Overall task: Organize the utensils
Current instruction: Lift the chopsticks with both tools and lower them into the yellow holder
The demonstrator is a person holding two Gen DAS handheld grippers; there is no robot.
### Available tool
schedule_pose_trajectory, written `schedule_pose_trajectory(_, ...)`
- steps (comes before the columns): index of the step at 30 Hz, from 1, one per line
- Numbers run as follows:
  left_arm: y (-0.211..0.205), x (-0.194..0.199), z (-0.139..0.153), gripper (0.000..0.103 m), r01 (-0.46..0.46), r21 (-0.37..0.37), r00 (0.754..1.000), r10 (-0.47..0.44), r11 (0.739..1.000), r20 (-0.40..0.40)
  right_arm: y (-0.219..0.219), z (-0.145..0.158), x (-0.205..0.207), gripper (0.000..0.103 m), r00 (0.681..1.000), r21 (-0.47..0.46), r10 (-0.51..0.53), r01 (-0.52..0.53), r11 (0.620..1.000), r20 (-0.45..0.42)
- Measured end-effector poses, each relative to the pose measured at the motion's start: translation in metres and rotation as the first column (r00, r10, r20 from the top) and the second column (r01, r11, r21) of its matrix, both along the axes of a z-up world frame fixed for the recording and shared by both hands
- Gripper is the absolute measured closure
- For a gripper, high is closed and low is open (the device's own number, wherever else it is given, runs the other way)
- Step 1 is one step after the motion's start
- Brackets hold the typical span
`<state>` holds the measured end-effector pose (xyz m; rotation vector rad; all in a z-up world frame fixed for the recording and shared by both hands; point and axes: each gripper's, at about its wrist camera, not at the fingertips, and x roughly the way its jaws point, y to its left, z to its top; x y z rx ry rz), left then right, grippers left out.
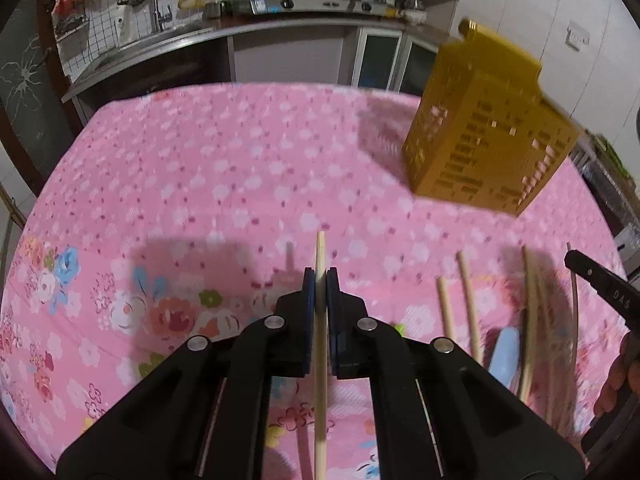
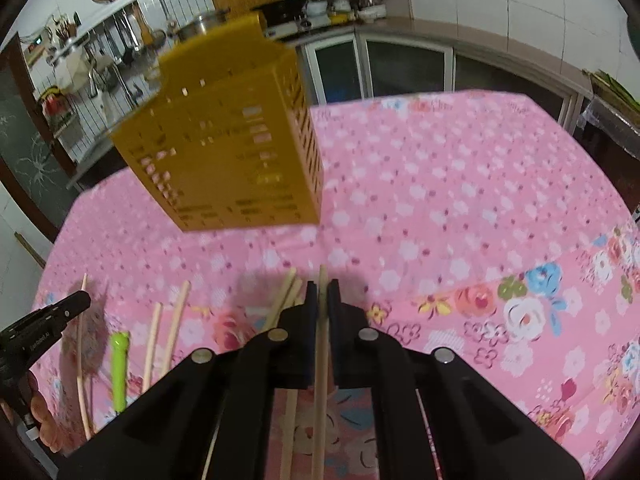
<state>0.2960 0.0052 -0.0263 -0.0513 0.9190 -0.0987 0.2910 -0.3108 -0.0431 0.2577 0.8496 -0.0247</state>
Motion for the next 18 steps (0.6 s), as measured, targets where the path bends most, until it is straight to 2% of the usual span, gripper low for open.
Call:
schedule_pose_trajectory(6, 0.004, -0.002, 0.026, 0.099, 0.007, -0.065, 0.997, -0.001, 0.998, 0.083, -0.002, 0.025, -0.007, 0.097, 0.995, 0.003, -0.007, 0.007, 1.000, 0.101)
schedule_pose_trajectory(12, -0.001, -0.009, 0.054, 0.099, 0.028, -0.080, 0.985, -0.013, 0.996, 0.175, -0.003, 0.054, -0.016, 0.097, 0.978, 0.011, -0.007, 0.004, 1.000, 0.209)
schedule_pose_trajectory(18, -0.012, -0.015, 0.082, 0.099, 0.047, -0.068, 0.961, -0.026, 0.997, 0.274, -0.002, 0.082, -0.019, 0.097, 0.950, -0.016, 0.004, 0.001, 1.000, 0.311)
